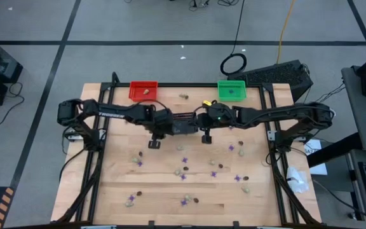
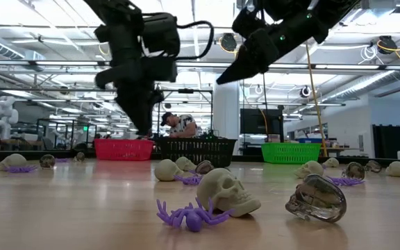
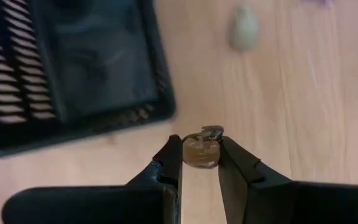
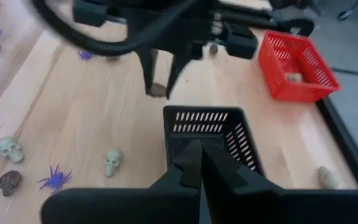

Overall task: Sort Halloween decoration
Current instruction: Put the black skull toy into the black bin

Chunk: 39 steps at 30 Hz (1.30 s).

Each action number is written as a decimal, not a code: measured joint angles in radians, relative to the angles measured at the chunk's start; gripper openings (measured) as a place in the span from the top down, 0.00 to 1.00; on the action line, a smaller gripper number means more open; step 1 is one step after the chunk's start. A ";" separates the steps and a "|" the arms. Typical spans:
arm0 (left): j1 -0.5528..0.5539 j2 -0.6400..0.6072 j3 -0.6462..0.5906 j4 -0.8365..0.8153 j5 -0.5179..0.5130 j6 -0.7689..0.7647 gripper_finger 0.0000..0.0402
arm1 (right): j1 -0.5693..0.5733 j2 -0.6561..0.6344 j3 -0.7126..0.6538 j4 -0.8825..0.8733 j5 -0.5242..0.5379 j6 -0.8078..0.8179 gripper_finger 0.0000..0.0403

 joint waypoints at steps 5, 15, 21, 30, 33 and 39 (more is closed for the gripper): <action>0.046 0.000 0.074 0.025 -0.010 -0.008 0.86 | -0.014 -0.061 0.000 -0.021 0.035 -0.034 1.00; 0.143 0.068 0.091 0.189 -0.027 -0.034 0.86 | -0.076 -0.128 0.000 -0.107 0.079 -0.048 1.00; 0.160 0.168 0.129 0.208 -0.011 -0.010 0.86 | -0.109 -0.127 0.000 -0.117 0.078 -0.043 1.00; 0.162 0.282 0.190 0.197 -0.007 0.028 0.86 | -0.129 -0.127 0.000 -0.120 0.078 -0.026 1.00; 0.161 0.288 0.191 0.195 -0.006 0.042 0.86 | -0.129 -0.127 0.000 -0.121 0.077 -0.027 1.00; 0.161 0.288 0.191 0.198 -0.005 0.042 0.79 | -0.129 -0.127 0.000 -0.124 0.077 -0.024 1.00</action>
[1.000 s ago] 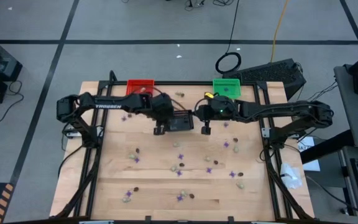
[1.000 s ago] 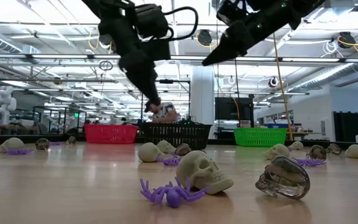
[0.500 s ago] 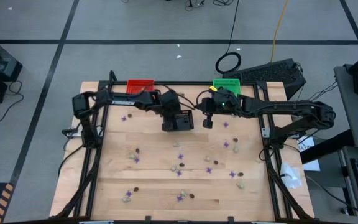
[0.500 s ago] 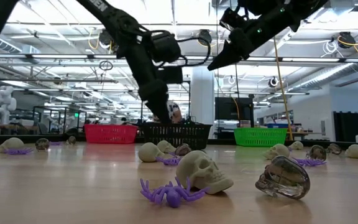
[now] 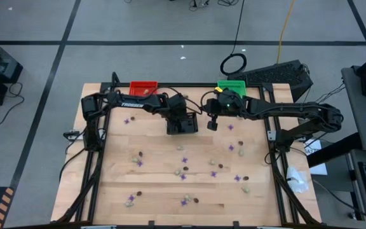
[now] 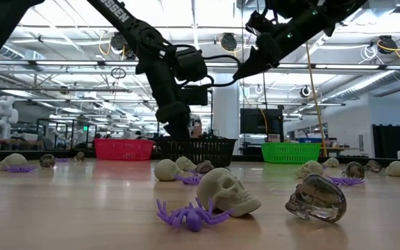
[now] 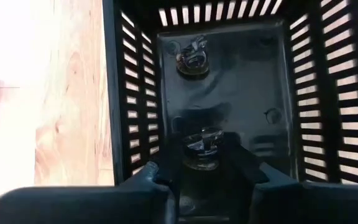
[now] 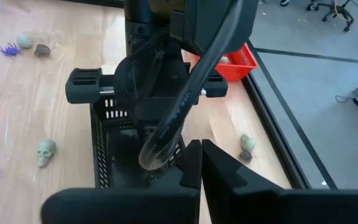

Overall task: Sort Halloween decoration
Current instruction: Put the black skull toy into the black bin, then put the violet spider toy into the green bin

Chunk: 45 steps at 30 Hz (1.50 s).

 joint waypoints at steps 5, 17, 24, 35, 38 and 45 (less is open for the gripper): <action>-0.001 0.000 0.000 -0.005 0.000 0.000 0.63 | 0.000 0.000 0.000 0.000 0.000 0.007 1.00; -0.022 -0.118 -0.001 -0.019 -0.053 0.000 0.72 | 0.009 0.000 0.000 -0.023 0.000 0.032 1.00; -0.057 -0.255 -0.097 0.044 -0.046 -0.058 0.93 | 0.050 0.000 0.001 -0.076 0.003 0.046 1.00; -0.140 -0.488 -0.493 0.548 -0.047 -0.257 0.98 | 0.193 0.018 0.001 -0.088 0.064 0.112 1.00; -0.178 -0.540 -0.589 0.660 -0.075 -0.282 0.98 | 0.245 0.055 0.002 -0.058 0.082 0.131 1.00; -0.238 -0.587 -0.775 0.952 -0.111 -0.286 0.98 | 0.344 0.170 0.002 0.063 0.076 0.227 0.96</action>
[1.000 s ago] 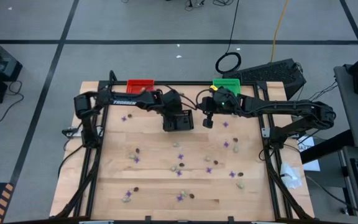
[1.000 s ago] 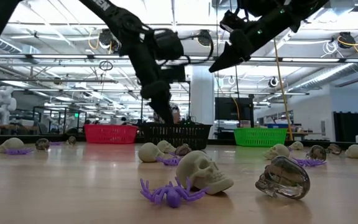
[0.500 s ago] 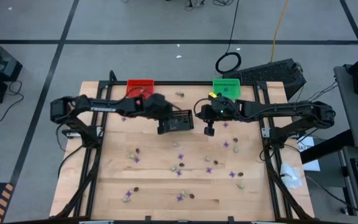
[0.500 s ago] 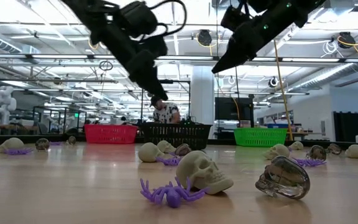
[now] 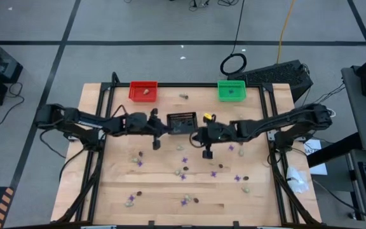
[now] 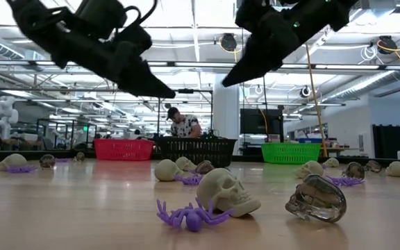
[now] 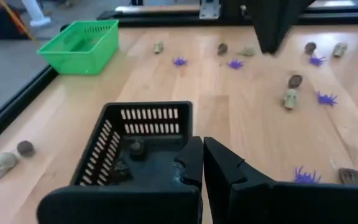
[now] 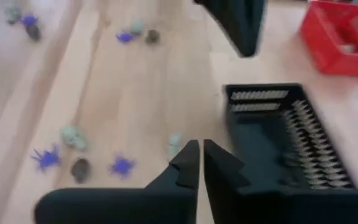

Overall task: Sort Halloween decoration
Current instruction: Put the violet spider toy into the green bin

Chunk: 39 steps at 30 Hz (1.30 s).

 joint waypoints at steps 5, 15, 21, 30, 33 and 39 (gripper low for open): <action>-0.019 0.005 -0.092 0.152 -0.003 -0.003 0.98 | 0.054 0.095 -0.001 0.028 0.000 0.115 0.83; -0.047 0.005 -0.155 0.250 -0.016 0.001 0.98 | 0.107 0.298 -0.002 0.173 -0.001 0.268 0.61; -0.049 0.005 -0.155 0.273 -0.017 0.007 0.98 | 0.115 0.358 -0.001 0.227 -0.003 0.312 0.62; -0.048 0.005 -0.155 0.275 -0.022 0.007 0.98 | 0.111 0.455 0.000 0.330 -0.046 0.311 0.68; -0.048 0.005 -0.155 0.275 -0.029 0.007 0.98 | 0.105 0.464 0.002 0.333 -0.046 0.313 0.72; -0.048 0.005 -0.154 0.275 -0.036 0.007 0.98 | 0.093 0.465 0.000 0.355 -0.051 0.292 0.89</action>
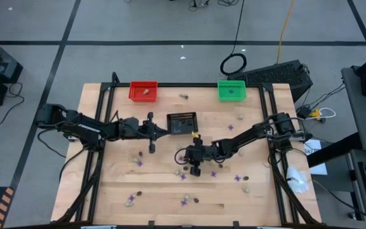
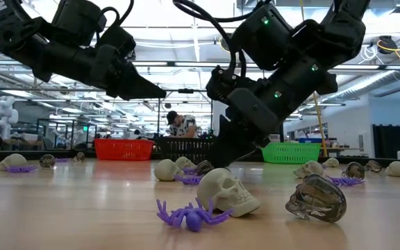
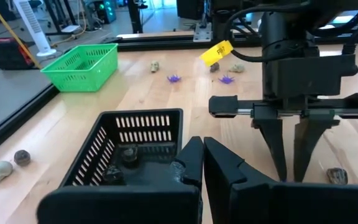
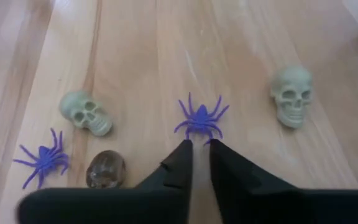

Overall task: Sort Halloween decoration
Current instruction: Put the violet spider toy into the green bin

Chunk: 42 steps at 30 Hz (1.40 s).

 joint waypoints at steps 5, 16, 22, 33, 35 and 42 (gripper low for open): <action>0.000 0.000 0.000 0.000 -0.003 0.000 0.98 | -0.014 -0.003 0.000 0.004 -0.006 0.035 0.95; 0.000 0.000 0.000 -0.005 -0.003 0.016 0.98 | -0.017 -0.008 0.051 0.012 -0.005 0.064 0.58; 0.000 0.000 0.000 -0.007 -0.006 0.024 0.98 | -0.033 0.058 0.123 0.000 0.002 0.032 0.49; 0.000 0.000 0.000 -0.014 -0.007 0.024 0.98 | -0.048 0.155 0.189 0.011 0.032 0.034 0.65; 0.000 0.000 0.000 -0.014 -0.007 0.024 0.98 | -0.049 0.155 0.189 0.006 0.030 0.035 0.70; 0.000 0.000 0.000 -0.014 -0.007 0.024 0.98 | -0.055 0.148 0.188 -0.013 0.028 0.004 0.89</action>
